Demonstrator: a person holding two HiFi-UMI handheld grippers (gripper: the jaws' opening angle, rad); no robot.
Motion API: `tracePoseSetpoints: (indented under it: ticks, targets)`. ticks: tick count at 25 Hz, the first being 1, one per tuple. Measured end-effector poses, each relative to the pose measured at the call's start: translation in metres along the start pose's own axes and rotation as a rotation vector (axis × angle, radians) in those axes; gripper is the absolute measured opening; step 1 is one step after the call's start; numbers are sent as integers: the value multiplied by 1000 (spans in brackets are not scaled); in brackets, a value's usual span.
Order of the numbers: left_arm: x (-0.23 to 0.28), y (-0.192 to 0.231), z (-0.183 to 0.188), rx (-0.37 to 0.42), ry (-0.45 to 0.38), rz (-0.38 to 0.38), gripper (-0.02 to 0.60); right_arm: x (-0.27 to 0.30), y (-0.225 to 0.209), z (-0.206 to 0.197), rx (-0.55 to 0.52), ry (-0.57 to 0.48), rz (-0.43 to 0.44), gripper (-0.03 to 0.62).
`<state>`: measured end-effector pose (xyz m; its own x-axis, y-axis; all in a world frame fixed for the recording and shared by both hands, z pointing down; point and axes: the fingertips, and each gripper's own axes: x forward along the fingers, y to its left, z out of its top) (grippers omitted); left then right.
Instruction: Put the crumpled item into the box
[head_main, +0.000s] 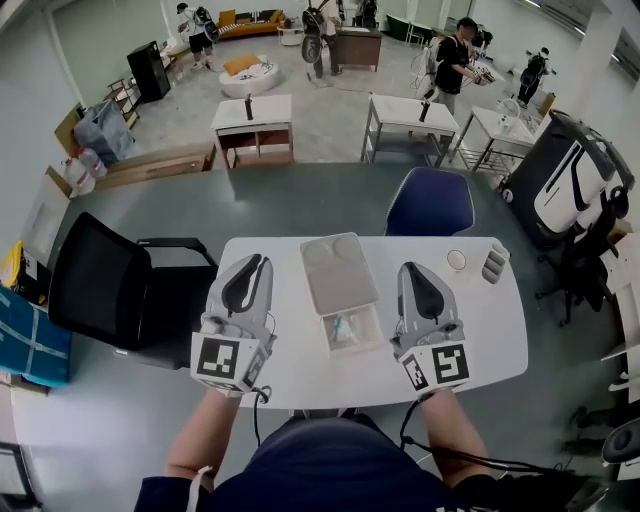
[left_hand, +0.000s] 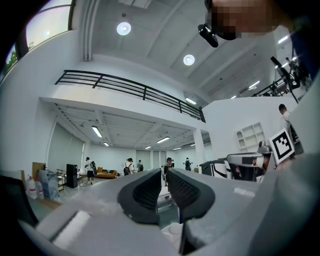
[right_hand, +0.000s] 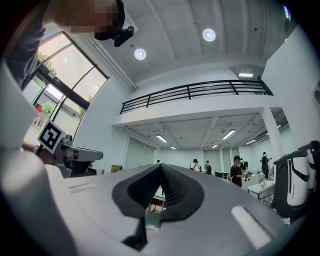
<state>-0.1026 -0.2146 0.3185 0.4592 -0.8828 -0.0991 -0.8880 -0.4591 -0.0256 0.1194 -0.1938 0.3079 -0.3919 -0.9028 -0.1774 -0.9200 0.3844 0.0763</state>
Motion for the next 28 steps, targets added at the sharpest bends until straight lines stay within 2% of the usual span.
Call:
tracePoseSetpoints:
  ticks: [3, 8, 13, 17, 28]
  targets:
    - [1, 0, 1, -27, 6, 7, 43, 2, -2, -1, 3, 0, -4, 2]
    - [1, 3, -3, 19, -5, -7, 43, 2, -2, -1, 4, -1, -4, 2]
    - [4, 3, -2, 27, -10, -8, 43, 3, -3, -4, 8, -2, -4, 2]
    - [9, -3, 0, -32, 1, 12, 43, 4, -10, -4, 10, 0, -4, 2]
    - [13, -7, -7, -24, 15, 11, 43, 2, -15, -6, 12, 1, -2, 2]
